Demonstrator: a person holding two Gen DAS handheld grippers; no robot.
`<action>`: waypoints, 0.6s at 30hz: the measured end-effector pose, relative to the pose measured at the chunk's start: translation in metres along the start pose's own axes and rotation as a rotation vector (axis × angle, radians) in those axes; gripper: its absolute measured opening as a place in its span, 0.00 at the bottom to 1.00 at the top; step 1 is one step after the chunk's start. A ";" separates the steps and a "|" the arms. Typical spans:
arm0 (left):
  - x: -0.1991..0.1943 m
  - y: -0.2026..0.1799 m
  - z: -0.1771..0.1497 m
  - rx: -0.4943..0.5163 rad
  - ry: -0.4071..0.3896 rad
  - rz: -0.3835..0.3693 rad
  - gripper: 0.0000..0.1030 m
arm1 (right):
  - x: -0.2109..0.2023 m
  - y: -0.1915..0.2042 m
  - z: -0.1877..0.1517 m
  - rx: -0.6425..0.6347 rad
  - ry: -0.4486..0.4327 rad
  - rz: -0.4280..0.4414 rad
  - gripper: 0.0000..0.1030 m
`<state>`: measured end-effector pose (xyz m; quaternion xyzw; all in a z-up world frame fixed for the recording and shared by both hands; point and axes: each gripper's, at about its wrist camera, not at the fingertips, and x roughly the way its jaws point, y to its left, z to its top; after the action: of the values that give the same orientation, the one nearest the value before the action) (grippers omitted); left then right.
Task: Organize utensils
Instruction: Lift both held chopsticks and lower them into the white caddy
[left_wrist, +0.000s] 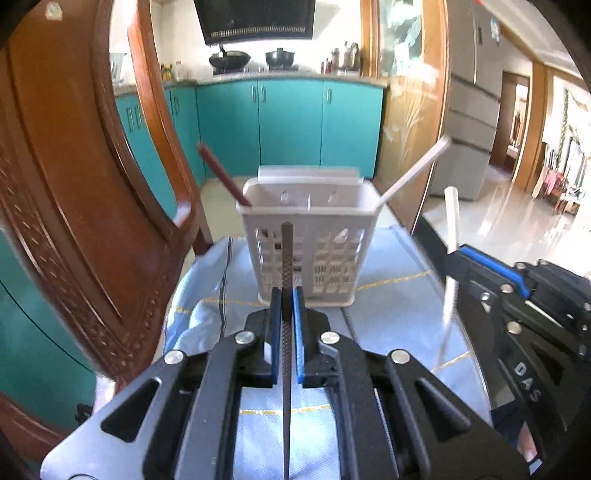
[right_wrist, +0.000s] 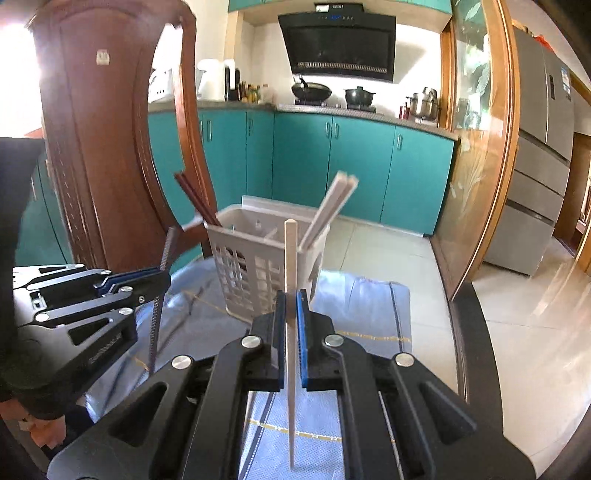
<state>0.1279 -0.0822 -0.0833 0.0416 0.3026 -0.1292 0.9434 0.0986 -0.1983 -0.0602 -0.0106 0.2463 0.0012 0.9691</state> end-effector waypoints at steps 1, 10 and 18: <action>-0.008 -0.001 0.004 0.000 -0.019 0.001 0.07 | -0.005 0.000 0.004 0.002 -0.017 0.003 0.06; -0.058 0.006 0.067 -0.014 -0.168 -0.023 0.07 | -0.018 -0.017 0.073 0.068 -0.109 0.115 0.06; -0.068 0.031 0.129 -0.084 -0.257 -0.014 0.07 | -0.015 -0.012 0.124 0.055 -0.178 0.105 0.06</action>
<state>0.1557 -0.0574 0.0611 -0.0171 0.1848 -0.1274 0.9743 0.1450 -0.2072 0.0564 0.0293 0.1594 0.0459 0.9857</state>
